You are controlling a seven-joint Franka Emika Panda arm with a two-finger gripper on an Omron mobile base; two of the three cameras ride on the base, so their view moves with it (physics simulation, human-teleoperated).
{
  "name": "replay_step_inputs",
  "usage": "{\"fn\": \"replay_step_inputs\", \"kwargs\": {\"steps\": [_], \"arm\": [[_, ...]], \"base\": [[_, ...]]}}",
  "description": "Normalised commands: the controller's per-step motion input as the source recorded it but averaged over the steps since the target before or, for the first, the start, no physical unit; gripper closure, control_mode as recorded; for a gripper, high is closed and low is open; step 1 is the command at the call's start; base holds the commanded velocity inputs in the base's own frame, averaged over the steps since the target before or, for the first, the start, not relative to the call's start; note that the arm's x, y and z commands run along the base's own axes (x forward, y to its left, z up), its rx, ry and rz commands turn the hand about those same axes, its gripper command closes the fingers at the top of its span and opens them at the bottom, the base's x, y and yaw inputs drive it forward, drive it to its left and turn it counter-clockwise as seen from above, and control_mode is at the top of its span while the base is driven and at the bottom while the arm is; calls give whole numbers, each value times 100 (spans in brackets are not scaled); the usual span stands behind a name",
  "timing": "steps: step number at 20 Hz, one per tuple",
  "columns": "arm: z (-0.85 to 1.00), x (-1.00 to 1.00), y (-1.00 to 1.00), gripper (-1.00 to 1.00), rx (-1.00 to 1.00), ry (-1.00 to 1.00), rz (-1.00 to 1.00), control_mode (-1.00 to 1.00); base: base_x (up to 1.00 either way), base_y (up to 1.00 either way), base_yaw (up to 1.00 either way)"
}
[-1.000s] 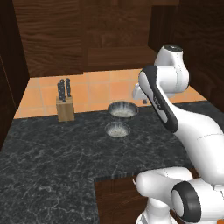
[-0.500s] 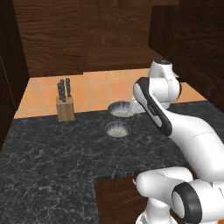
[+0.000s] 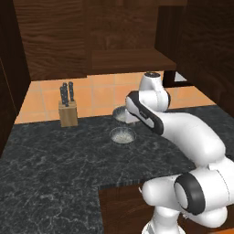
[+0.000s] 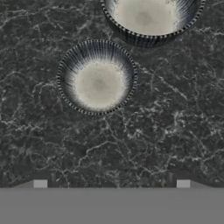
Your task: Pick up the bowls on the counter and stack them on top of one another in the open cabinet. Place the smaller bowl on top of the larger bowl.
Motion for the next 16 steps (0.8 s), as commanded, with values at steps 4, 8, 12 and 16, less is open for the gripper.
{"fn": "replay_step_inputs", "kwargs": {"steps": [4,8,12,16], "arm": [[-32,42,1,-100,0,11,0,-100],[-63,19,0,-100,0,4,0,-100],[-66,24,0,-100,0,0,0,-100],[-62,37,0,-100,0,0,0,-100]], "base": [[0,0,0],[0,0,0],[0,0,0],[0,0,0]]}}
